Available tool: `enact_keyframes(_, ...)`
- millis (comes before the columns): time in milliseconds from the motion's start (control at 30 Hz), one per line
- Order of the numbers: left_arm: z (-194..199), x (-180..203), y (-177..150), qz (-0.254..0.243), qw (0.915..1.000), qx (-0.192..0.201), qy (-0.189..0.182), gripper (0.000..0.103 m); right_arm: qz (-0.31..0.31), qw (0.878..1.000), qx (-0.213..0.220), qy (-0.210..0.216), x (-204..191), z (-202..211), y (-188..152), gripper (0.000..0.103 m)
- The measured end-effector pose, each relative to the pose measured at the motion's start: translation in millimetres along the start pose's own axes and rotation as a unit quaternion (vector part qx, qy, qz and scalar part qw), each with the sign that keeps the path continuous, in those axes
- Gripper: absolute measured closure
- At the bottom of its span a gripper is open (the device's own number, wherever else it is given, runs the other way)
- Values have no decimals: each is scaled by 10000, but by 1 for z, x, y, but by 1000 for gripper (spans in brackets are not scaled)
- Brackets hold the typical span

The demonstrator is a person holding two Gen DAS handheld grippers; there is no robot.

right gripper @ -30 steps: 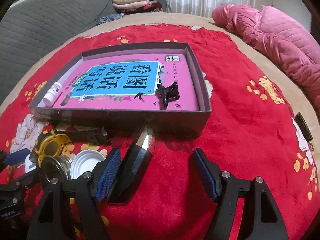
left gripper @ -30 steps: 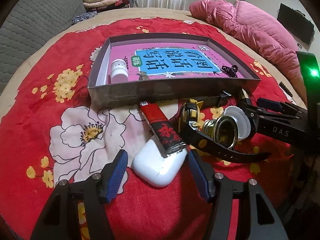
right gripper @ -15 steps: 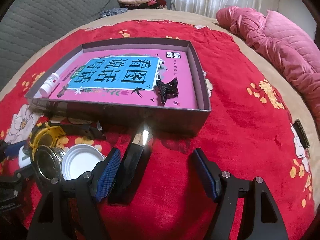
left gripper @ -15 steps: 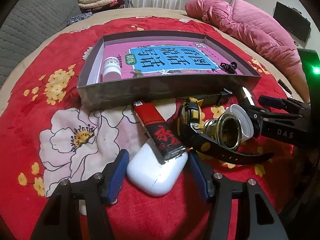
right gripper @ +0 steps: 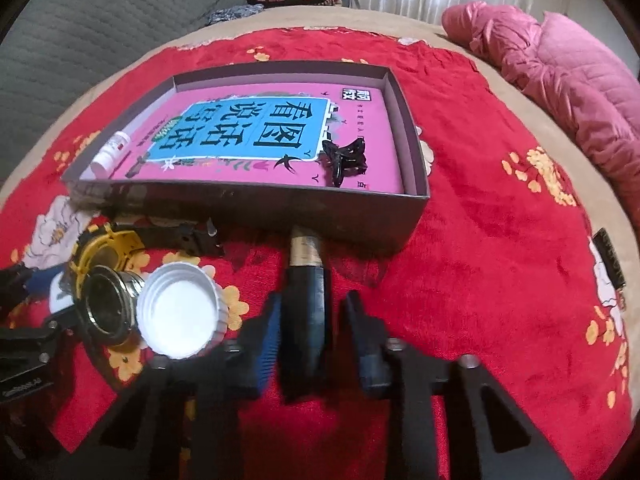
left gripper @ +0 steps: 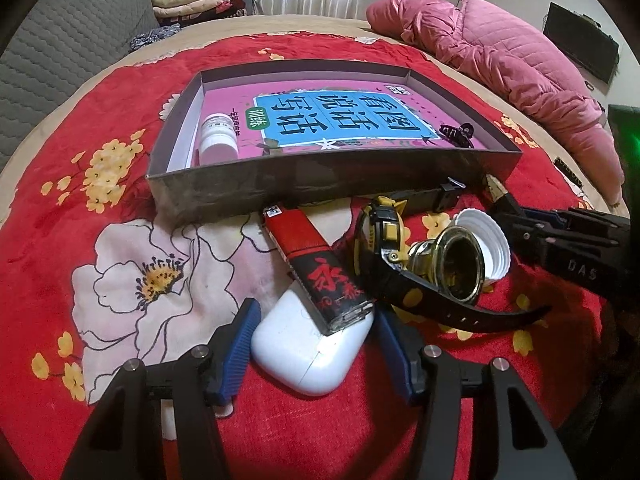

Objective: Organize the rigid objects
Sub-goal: 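Close the right gripper on the black pen while the left closes on the earbud case, then lift the black pen with the right gripper while the left lifts the white earbud case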

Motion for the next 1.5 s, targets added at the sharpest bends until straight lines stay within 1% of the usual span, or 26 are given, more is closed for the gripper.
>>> enact_keyframes(267, 4, 0, -1, 106, 9999, 42, -61, 46, -447, 9981, -90, 408, 10, 3, 2, 77)
enact_keyframes(433, 8, 1, -2, 148, 9999, 47, 4, 46, -552, 9972, -94, 502, 15, 8, 0, 77)
enact_keyframes(667, 19, 3, -6, 415, 9991, 61, -92, 46, -553, 9971, 1, 516, 17, 14, 1, 77)
enact_keyframes(867, 24, 8, -6, 414, 9991, 58, -49, 46, -526, 9973, 18, 520, 17, 17, -1, 77)
enact_keyframes(1000, 30, 16, -3, 356, 9993, 110, -49, 46, -466, 9972, 128, 572, 15, 25, -2, 77)
enact_keyframes(1233, 48, 25, 4, 320, 9990, 296, -57, 46, -312, 9961, 442, 693, 5, 42, 3, 77)
enact_keyframes(1333, 54, 27, 7, 293, 9990, 343, -7, 46, -302, 9952, 564, 744, 4, 49, 5, 77)
enact_keyframes(1500, 60, 32, 13, 257, 9987, 433, 16, 46, -274, 9940, 664, 819, 0, 55, 7, 77)
Point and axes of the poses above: each gripper's, at about its wrist camera, not at the fingertips, and z roughly against the way its jaws point, x to its right, y to its top, the point moved 8 cm from there along -z, roughly the way its jaws point, and after that the axes turned 13 degrees about -y, right-handed, at the moved point
